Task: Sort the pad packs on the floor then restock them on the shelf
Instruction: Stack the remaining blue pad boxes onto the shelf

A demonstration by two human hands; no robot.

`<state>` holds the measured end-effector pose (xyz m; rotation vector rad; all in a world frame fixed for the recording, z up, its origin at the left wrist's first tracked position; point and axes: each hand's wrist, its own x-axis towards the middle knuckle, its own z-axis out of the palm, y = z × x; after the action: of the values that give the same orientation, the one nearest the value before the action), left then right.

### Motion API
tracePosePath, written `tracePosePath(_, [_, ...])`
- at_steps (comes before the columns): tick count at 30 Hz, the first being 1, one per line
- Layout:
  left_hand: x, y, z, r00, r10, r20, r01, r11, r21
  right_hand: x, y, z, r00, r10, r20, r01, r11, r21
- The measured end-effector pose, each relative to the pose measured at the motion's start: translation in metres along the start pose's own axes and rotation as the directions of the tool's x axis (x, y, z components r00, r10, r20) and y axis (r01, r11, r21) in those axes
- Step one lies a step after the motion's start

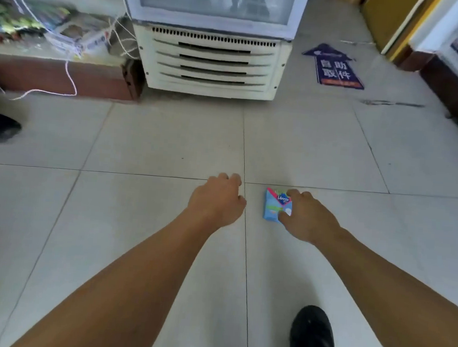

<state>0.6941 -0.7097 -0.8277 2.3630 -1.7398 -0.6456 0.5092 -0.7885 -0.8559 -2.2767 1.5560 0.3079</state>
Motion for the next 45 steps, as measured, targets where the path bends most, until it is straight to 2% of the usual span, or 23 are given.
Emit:
tracePosePath(4, [0.064, -0.009, 0.063, 0.996, -0.027, 0.083, 0.027, 1.0, -0.002, 0.072, 0.029, 0.057, 0.99, 0.113, 0.087, -0.119, 0.99, 0.071])
tracePosePath(8, [0.124, -0.017, 0.123, 0.987, -0.032, 0.156, 0.038, 0.999, -0.036, 0.144, 0.051, 0.119, 0.958, 0.269, 0.104, -0.283, 0.944, 0.169])
tracePosePath(12, [0.149, -0.024, 0.157, 0.983, -0.039, 0.179, 0.048, 0.998, -0.049, 0.179, 0.056, 0.147, 0.931, 0.365, 0.019, -0.362, 0.911, 0.199])
tracePosePath(16, [0.166, -0.028, 0.19, 0.975, -0.052, 0.216, 0.073, 0.993, -0.088, 0.203, 0.063, 0.173, 0.884, 0.462, 0.07, -0.465, 0.857, 0.22])
tracePosePath(20, [0.168, -0.033, 0.197, 0.973, -0.082, 0.217, 0.111, 0.986, -0.125, 0.202, 0.06, 0.183, 0.879, 0.476, 0.01, -0.465, 0.855, 0.231])
tracePosePath(22, [0.164, -0.036, 0.19, 0.97, -0.107, 0.217, 0.142, 0.978, -0.156, 0.194, 0.051, 0.173, 0.909, 0.413, -0.059, -0.394, 0.896, 0.207])
tracePosePath(24, [0.157, -0.04, 0.172, 0.97, -0.141, 0.199, 0.182, 0.961, -0.209, 0.185, 0.037, 0.154, 0.948, 0.289, -0.13, -0.263, 0.947, 0.186])
tracePosePath(27, [0.144, -0.045, 0.12, 0.968, -0.219, 0.125, 0.251, 0.888, -0.385, 0.164, -0.002, 0.109, 0.971, 0.089, -0.22, -0.052, 0.984, 0.171])
tracePosePath(30, [0.11, -0.046, 0.044, 0.957, -0.287, 0.052, 0.257, 0.743, -0.618, 0.122, -0.059, 0.051, 0.941, -0.057, -0.333, 0.139, 0.963, 0.229])
tracePosePath(32, [0.088, -0.044, 0.009, 0.954, -0.3, 0.028, 0.213, 0.608, -0.765, 0.096, -0.089, 0.026, 0.924, -0.091, -0.371, 0.197, 0.946, 0.257])
tracePosePath(35, [0.026, -0.05, -0.053, 0.933, -0.347, -0.1, 0.096, 0.505, -0.858, 0.038, -0.136, -0.02, 0.885, -0.159, -0.438, 0.319, 0.892, 0.32])
tracePosePath(39, [-0.064, -0.069, -0.119, 0.899, -0.372, -0.232, -0.039, 0.458, -0.888, -0.038, -0.174, -0.067, 0.809, -0.304, -0.503, 0.54, 0.721, 0.434])
tracePosePath(42, [-0.134, -0.085, -0.156, 0.887, -0.362, -0.287, -0.093, 0.468, -0.879, -0.089, -0.195, -0.094, 0.78, -0.372, -0.503, 0.617, 0.589, 0.522])
tracePosePath(45, [-0.203, -0.099, -0.183, 0.861, -0.361, -0.358, -0.142, 0.505, -0.852, -0.136, -0.216, -0.115, 0.791, -0.399, -0.465, 0.612, 0.511, 0.603])
